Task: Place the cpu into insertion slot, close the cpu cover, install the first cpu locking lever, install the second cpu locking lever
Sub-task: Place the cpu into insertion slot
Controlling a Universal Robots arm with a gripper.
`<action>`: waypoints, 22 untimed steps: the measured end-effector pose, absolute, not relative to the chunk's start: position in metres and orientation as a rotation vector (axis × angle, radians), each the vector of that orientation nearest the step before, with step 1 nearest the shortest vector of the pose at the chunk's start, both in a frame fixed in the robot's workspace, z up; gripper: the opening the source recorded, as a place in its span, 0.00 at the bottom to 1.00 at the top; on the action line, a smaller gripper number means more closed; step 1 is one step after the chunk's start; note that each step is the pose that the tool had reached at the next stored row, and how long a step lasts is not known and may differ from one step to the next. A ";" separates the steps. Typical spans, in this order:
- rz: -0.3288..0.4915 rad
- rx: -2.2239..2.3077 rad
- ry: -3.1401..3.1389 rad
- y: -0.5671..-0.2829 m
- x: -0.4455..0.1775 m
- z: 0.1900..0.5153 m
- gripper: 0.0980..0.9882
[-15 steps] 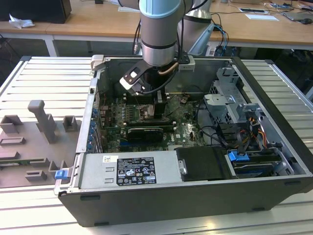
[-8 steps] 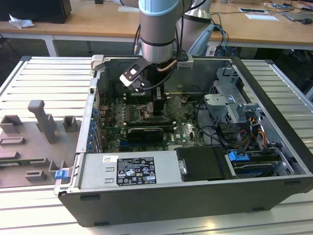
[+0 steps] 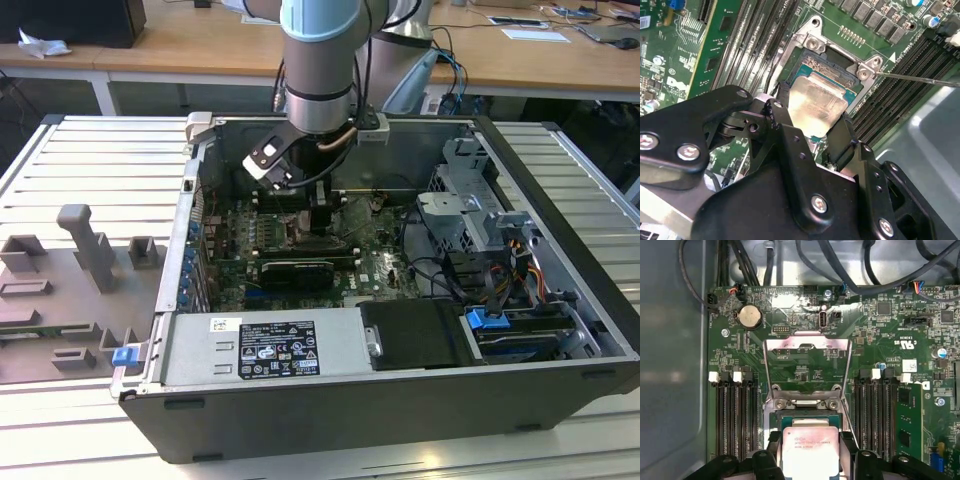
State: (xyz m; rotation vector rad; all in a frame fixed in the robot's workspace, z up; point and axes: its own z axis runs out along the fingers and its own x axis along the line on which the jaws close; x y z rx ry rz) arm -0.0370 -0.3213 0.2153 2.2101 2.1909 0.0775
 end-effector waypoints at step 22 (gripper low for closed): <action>0.082 2.210 2.185 -0.319 -0.041 0.197 0.50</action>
